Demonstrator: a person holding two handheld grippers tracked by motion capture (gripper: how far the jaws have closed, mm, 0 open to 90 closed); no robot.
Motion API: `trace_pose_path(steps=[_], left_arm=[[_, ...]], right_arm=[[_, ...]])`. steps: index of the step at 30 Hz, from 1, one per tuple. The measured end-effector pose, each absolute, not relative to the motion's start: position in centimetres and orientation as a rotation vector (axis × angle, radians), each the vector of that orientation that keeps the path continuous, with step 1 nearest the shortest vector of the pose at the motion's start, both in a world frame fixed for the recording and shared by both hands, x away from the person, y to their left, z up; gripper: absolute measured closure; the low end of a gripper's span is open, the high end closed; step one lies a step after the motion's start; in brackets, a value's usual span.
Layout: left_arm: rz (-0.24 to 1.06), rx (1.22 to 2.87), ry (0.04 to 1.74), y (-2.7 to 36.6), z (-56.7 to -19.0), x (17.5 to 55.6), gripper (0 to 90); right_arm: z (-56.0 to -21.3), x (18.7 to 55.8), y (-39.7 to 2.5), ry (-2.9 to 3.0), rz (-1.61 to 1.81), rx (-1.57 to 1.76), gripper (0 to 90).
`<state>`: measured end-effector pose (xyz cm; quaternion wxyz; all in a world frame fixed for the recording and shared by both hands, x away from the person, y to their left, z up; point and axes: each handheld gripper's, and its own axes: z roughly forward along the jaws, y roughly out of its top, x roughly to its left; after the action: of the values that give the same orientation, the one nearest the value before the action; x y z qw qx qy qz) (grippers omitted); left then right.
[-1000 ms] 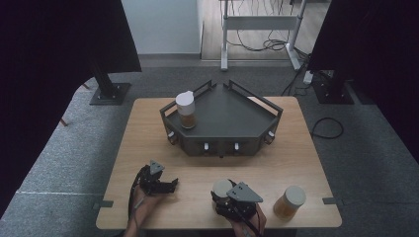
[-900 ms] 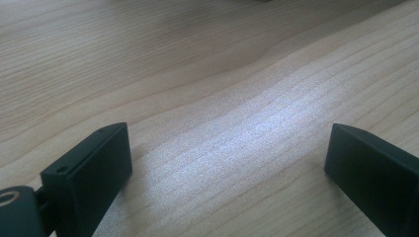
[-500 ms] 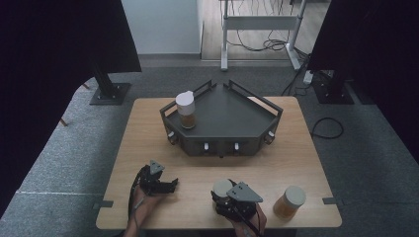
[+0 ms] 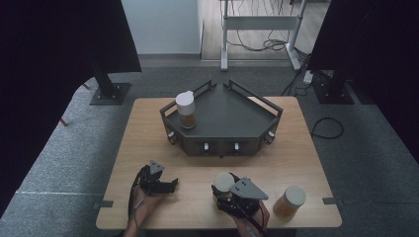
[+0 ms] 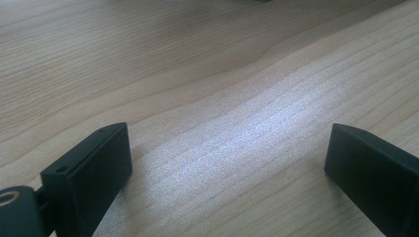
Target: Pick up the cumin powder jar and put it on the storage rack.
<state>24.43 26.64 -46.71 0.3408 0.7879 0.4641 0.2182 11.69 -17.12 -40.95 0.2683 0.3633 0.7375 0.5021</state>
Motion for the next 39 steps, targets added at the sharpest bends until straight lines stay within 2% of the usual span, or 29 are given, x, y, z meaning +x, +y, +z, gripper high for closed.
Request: trace_pose_path(steps=[39], left_arm=[[0.568,2.053,1.206,26.6,-46.7,24.4,3.9]], right_arm=[[-36.6,14.6,-17.5,1.954,1.402,0.934,33.2]])
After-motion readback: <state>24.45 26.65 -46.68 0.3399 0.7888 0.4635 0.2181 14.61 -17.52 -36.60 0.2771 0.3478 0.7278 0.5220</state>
